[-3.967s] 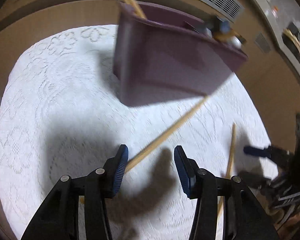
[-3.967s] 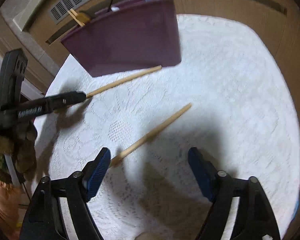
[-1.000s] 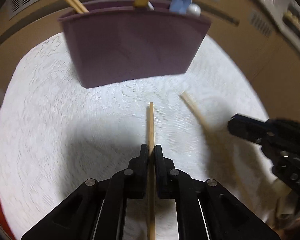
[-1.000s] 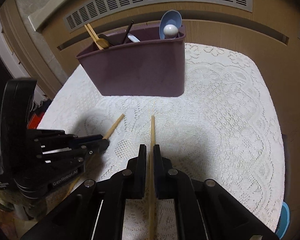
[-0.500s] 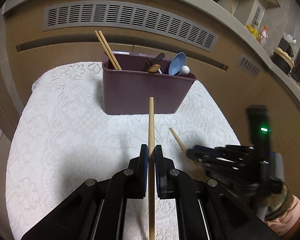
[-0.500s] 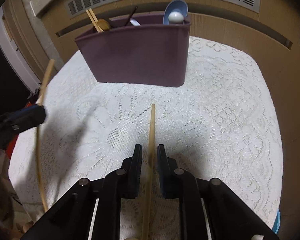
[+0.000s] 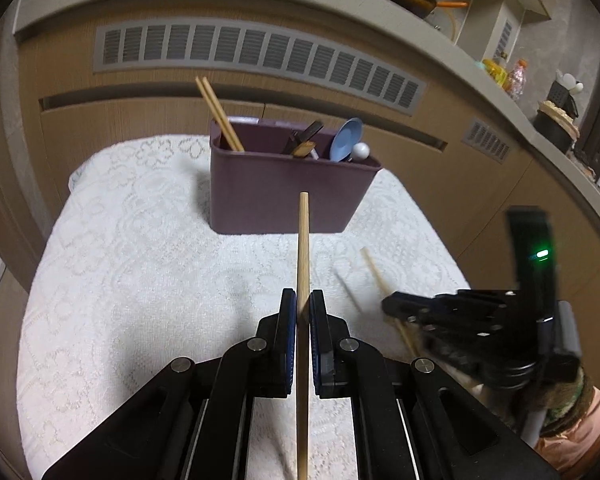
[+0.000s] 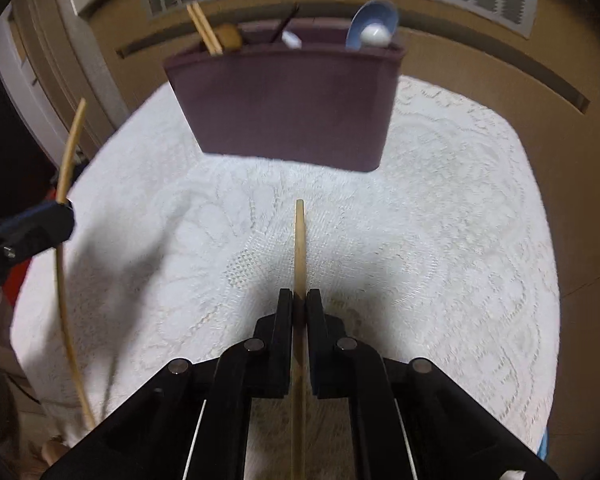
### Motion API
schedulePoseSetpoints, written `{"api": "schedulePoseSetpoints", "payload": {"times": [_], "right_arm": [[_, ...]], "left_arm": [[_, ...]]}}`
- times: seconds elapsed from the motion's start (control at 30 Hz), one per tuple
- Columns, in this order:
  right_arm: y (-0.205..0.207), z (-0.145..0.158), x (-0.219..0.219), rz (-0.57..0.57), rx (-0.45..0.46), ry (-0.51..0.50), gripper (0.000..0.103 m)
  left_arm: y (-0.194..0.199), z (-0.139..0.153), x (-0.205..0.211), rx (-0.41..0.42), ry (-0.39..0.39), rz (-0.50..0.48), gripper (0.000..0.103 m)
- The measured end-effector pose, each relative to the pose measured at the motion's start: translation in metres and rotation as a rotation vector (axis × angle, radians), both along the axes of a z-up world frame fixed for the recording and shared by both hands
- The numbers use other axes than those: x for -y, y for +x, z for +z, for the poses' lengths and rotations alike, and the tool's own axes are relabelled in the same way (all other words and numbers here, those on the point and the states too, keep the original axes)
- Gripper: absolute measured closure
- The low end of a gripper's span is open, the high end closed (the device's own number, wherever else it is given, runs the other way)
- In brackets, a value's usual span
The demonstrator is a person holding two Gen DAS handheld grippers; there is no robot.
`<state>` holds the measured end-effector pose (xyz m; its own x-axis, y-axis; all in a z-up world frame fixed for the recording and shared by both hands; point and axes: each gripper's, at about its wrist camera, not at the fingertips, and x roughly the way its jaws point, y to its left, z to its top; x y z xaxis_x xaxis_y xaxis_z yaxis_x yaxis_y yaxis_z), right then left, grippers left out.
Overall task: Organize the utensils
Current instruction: 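Lift both chopsticks upright, lower them into the caddy and open both grippers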
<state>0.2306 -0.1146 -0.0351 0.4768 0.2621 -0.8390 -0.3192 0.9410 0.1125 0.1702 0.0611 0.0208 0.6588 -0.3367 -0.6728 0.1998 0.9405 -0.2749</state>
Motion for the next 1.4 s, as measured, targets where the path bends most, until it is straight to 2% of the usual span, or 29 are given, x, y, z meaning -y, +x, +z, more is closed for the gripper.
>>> {"api": "schedulePoseSetpoints", "payload": {"times": [0.23, 0.4, 0.5, 0.77, 0.9, 1.0, 1.1, 1.23, 1.4], "right_arm": [[-0.044, 0.065, 0.022, -0.011, 0.151, 0.088, 0.096], [-0.058, 0.116, 0.023, -0.019, 0.28, 0.149, 0.096], [-0.055, 0.152, 0.021, -0.018, 0.369, 0.171, 0.096], [-0.038, 0.266, 0.012, -0.044, 0.672, 0.132, 0.096], [-0.022, 0.305, 0.009, -0.058, 0.75, 0.132, 0.096], [-0.005, 0.316, 0.003, -0.061, 0.783, 0.118, 0.096], [0.018, 0.31, -0.002, -0.055, 0.783, 0.098, 0.096], [0.05, 0.289, -0.003, -0.055, 0.729, 0.104, 0.096], [0.095, 0.246, -0.004, -0.063, 0.636, 0.119, 0.096]], "left_arm": [[-0.031, 0.037, 0.003, 0.097, -0.028, -0.011, 0.096], [-0.034, 0.083, 0.004, 0.216, -0.044, -0.024, 0.096], [-0.025, 0.117, 0.004, 0.299, -0.038, -0.023, 0.096], [0.005, 0.223, -0.006, 0.56, -0.003, 0.02, 0.096], [0.033, 0.25, -0.009, 0.612, 0.0, 0.025, 0.096], [0.057, 0.256, -0.009, 0.623, 0.011, 0.023, 0.096], [0.081, 0.25, -0.009, 0.609, 0.017, 0.023, 0.096], [0.116, 0.226, -0.01, 0.553, 0.013, 0.027, 0.096], [0.163, 0.183, -0.012, 0.454, 0.006, 0.03, 0.096]]}}
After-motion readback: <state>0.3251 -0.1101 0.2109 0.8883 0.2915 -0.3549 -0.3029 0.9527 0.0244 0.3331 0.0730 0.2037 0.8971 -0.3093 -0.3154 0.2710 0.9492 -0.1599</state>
